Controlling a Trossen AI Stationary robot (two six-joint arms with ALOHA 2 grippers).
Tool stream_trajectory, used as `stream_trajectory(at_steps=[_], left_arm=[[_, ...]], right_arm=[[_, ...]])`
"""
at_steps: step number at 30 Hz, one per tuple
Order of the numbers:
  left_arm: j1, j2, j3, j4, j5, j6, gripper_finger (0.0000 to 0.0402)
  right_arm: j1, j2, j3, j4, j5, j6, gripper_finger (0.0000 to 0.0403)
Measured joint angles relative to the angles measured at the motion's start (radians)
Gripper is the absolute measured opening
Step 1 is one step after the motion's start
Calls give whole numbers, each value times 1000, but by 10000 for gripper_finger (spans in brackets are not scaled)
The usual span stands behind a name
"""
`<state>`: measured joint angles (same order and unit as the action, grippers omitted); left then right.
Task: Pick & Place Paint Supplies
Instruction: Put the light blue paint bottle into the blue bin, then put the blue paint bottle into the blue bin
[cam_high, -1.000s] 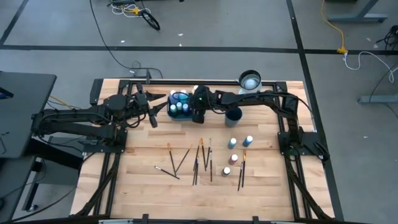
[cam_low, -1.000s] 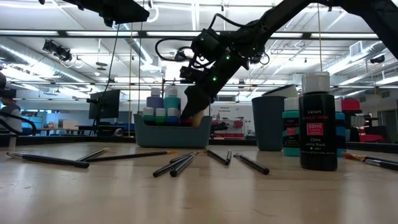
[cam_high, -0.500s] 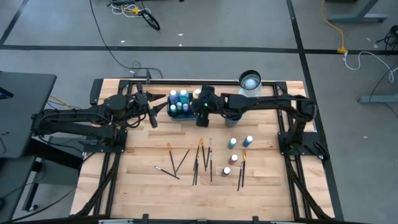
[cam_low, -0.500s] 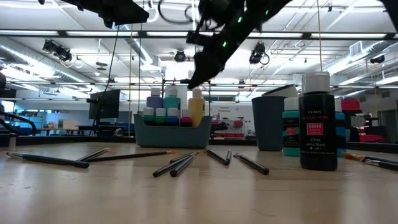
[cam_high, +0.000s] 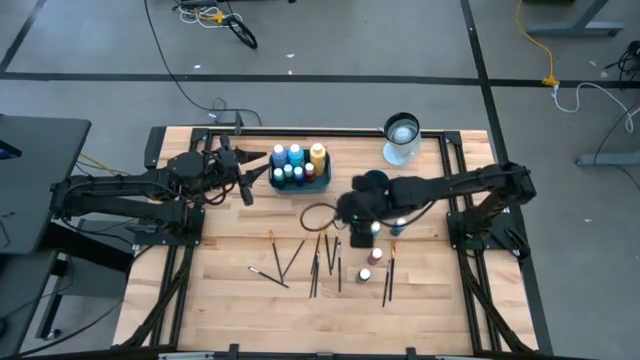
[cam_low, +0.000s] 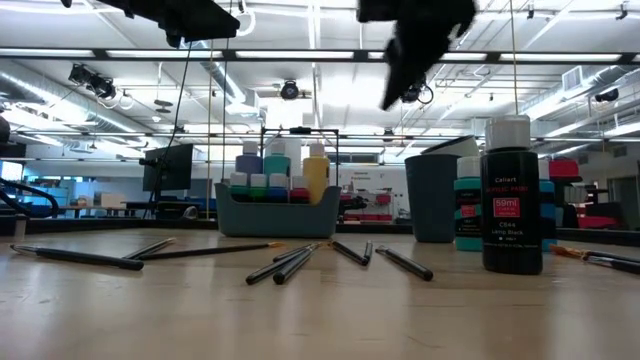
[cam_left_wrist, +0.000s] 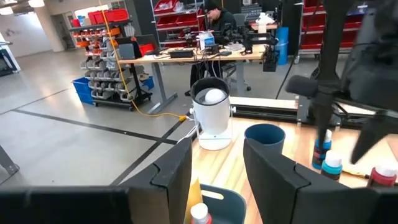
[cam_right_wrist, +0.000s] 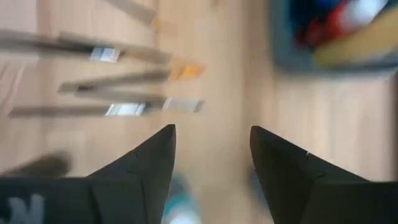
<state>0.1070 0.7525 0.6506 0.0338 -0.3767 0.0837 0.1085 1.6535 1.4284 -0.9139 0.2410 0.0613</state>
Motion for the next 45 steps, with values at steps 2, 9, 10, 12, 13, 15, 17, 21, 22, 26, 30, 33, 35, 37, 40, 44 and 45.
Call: stream_trajectory(at_steps=[2,9,10,12,13,15,17,21,22,26,30,33,35,37,40,44,45], left_arm=[[0,0,0,0,0,-1,153],[0,0,0,2,0,-29,153],[0,0,0,2,0,-37,153],[0,0,0,2,0,-45,153],[0,0,0,2,0,-45,153],[0,0,0,2,0,-45,153],[0,0,0,2,0,-45,153],[0,0,0,2,0,-45,153],[0,0,0,2,0,-45,153],[0,0,0,2,0,-43,153],[0,0,0,2,0,-41,153],[0,0,0,2,0,-39,153],[0,0,0,2,0,-39,153],[0,0,0,1,0,-43,153],[0,0,0,1,0,-42,153],[0,0,0,0,0,-39,153],[0,0,0,0,0,-39,153]], right_arm=[[22,0,0,-75,-30,71,215],[64,8,-23,-200,-88,238,226],[64,9,-39,-199,-94,251,226],[63,10,-77,-201,-96,276,226],[59,10,-98,-187,-99,280,226],[52,11,-143,-153,-99,280,225],[41,7,-165,-133,-87,274,224],[20,7,-176,-90,-74,263,222],[15,8,-176,-80,-76,262,222],[9,8,-181,-80,-133,233,221],[10,2,-158,-97,-166,228,221],[9,2,-145,-96,-133,202,221],[4,2,-142,-95,-132,192,221],[2,2,-142,-98,-155,211,221],[-1,2,-142,-100,-200,276,221],[-1,2,-142,-138,-234,312,221],[-1,2,-142,-156,-234,320,221]])
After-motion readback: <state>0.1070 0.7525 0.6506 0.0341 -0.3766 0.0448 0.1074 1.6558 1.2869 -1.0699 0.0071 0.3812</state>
